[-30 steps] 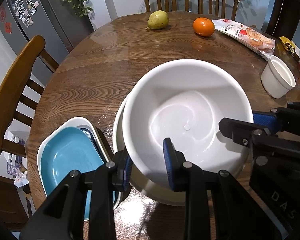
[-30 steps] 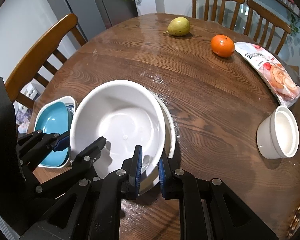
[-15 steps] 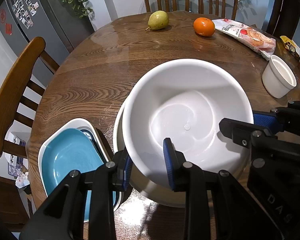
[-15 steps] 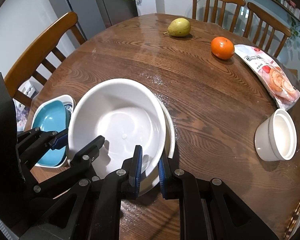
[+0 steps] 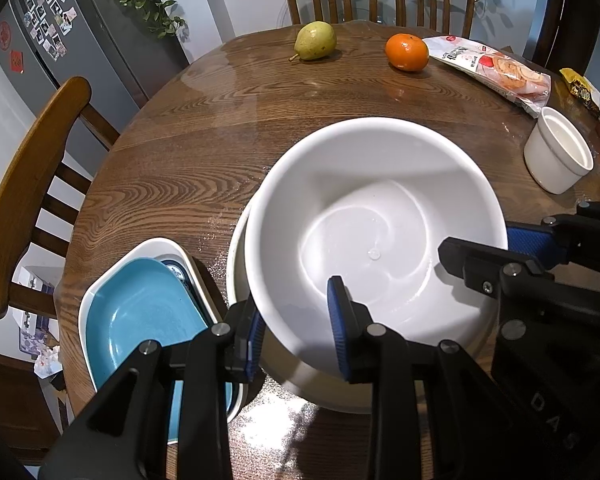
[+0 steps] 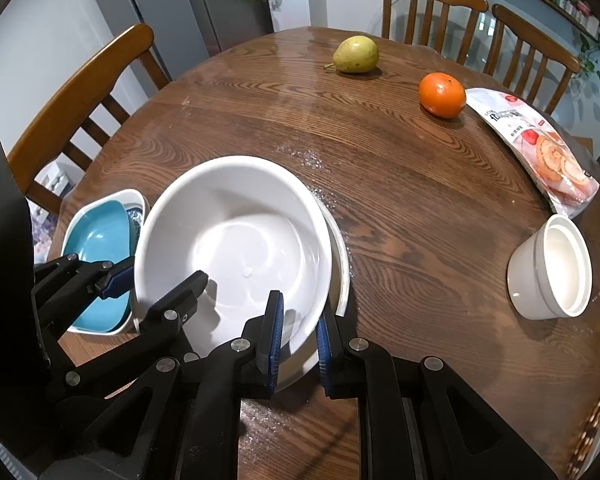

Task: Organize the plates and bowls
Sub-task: 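Lower the medium white bowl into the large white bowl with both grippers, then open both grippers and withdraw from the nested bowls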

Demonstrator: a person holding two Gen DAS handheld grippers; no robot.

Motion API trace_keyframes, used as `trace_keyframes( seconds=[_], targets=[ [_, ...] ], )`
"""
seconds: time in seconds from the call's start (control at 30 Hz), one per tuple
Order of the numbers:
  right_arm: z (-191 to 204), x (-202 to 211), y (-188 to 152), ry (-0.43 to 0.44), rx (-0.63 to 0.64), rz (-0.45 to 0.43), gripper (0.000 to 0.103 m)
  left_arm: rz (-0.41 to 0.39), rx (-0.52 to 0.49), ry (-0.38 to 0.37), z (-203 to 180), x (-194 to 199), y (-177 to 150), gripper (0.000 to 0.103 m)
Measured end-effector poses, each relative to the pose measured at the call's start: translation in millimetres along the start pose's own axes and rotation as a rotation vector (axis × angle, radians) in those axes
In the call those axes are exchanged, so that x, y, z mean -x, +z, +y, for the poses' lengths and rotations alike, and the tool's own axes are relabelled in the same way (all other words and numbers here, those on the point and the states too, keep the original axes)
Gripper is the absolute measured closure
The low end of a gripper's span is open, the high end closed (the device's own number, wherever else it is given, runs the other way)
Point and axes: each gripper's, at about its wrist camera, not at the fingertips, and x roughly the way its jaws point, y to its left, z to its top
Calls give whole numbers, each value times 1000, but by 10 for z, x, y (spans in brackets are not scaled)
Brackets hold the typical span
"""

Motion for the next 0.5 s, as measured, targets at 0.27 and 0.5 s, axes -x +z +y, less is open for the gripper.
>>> trace_keyframes(
  seconds=[0.27, 0.5],
  targets=[
    [-5, -3, -1, 0, 0, -1, 86, 2, 4, -2, 4, 2, 1, 75],
    [-4, 2, 0, 1, -1, -1, 86, 2, 6, -5, 10, 0, 1, 74]
  ],
)
